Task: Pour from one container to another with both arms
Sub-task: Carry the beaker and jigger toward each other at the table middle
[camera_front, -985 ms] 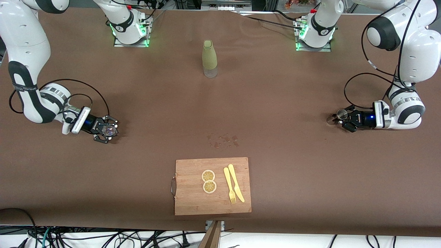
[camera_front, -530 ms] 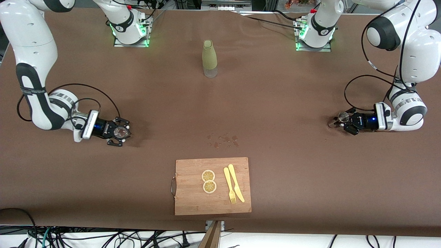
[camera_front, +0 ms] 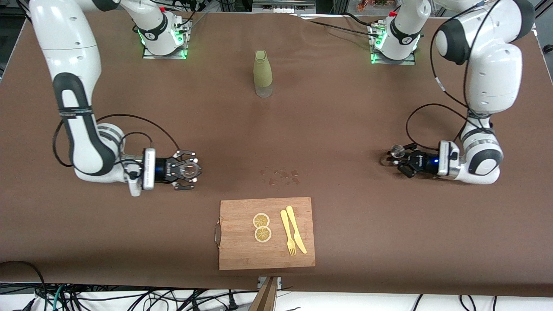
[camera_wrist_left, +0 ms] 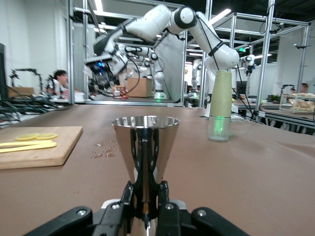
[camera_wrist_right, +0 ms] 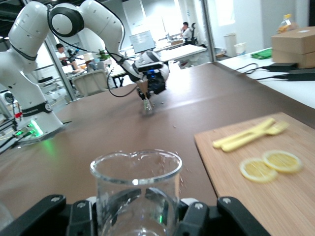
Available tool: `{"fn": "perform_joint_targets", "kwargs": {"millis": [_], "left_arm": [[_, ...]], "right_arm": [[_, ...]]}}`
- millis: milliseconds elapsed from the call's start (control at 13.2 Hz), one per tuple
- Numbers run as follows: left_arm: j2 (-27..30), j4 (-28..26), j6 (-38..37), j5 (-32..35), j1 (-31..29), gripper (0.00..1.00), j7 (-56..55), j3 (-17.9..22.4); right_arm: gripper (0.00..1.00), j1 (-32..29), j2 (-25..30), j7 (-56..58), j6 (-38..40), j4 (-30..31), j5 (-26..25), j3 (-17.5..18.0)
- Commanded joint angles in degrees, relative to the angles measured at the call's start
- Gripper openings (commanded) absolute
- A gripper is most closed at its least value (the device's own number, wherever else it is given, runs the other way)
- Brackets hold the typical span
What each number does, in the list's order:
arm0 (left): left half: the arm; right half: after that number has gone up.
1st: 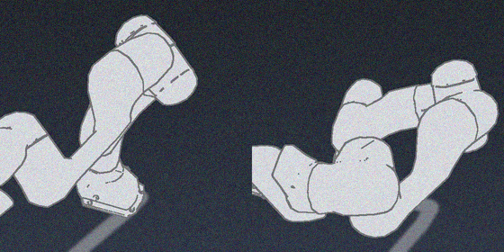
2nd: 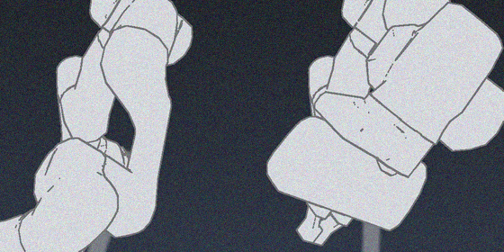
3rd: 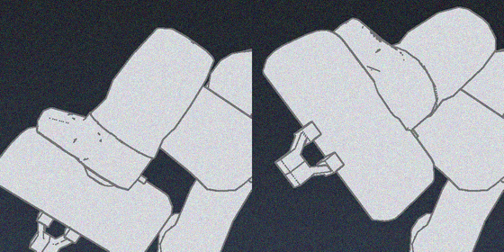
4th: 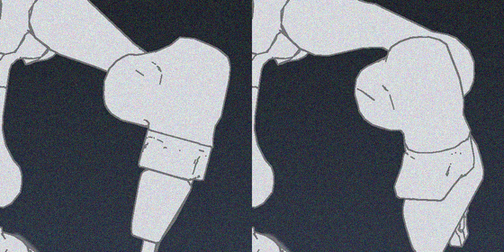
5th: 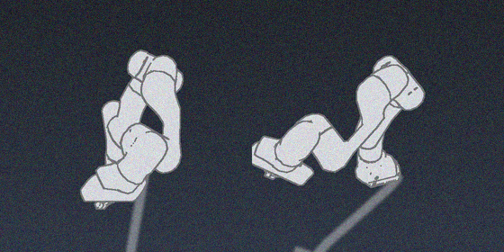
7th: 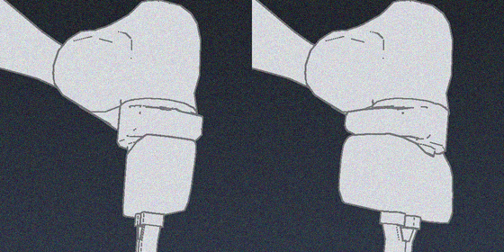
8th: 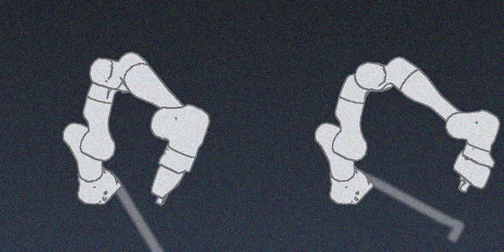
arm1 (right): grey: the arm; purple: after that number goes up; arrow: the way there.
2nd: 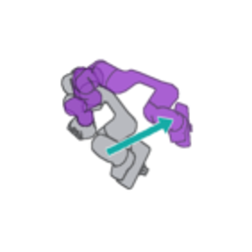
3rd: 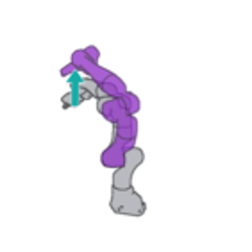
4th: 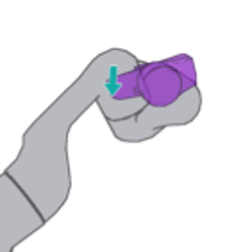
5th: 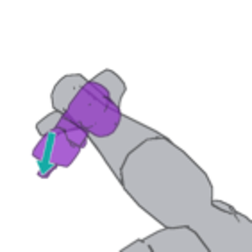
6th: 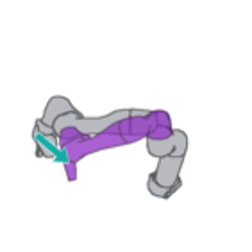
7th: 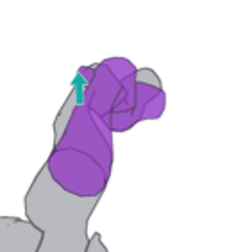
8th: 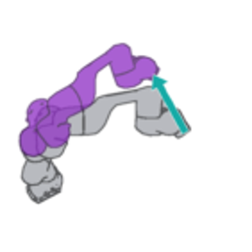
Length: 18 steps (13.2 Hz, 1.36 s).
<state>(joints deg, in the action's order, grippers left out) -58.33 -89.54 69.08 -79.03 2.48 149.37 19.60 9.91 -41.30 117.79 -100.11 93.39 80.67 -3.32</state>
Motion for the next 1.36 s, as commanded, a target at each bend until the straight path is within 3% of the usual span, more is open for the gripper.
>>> {"fn": "perform_joint_targets", "kwargs": {"millis": [0,227,530,758,1288], "left_arm": [[0.2,0.5,5.2,-3.3,2.4,0.0,-4.2,-4.6],[0.3,0.6,13.5,-8.3,3.3,0.0,-6.8,-11.5],[0.4,0.7,23.9,-14.2,5.7,0.0,-7.3,-17.0],[0.2,0.7,30.0,-16.7,6.7,0.0,-7.3,-22.8],[0.1,0.7,34.1,-17.4,8.9,0.0,-7.3,-27.0]], "right_arm": [[0.0,6.1,0.0,-5.8,-2.1,-4.7,-1.1,-0.6],[0.0,13.3,0.8,-12.9,-11.3,-7.2,-1.9,-0.7],[0.0,18.8,0.9,-25.3,-18.3,-10.9,-11.3,-0.7],[0.0,21.7,0.9,-31.5,-21.8,-12.2,-15.2,-0.7],[0.0,24.5,0.9,-41.7,-23.5,-13.1,-26.0,-0.7]]}}
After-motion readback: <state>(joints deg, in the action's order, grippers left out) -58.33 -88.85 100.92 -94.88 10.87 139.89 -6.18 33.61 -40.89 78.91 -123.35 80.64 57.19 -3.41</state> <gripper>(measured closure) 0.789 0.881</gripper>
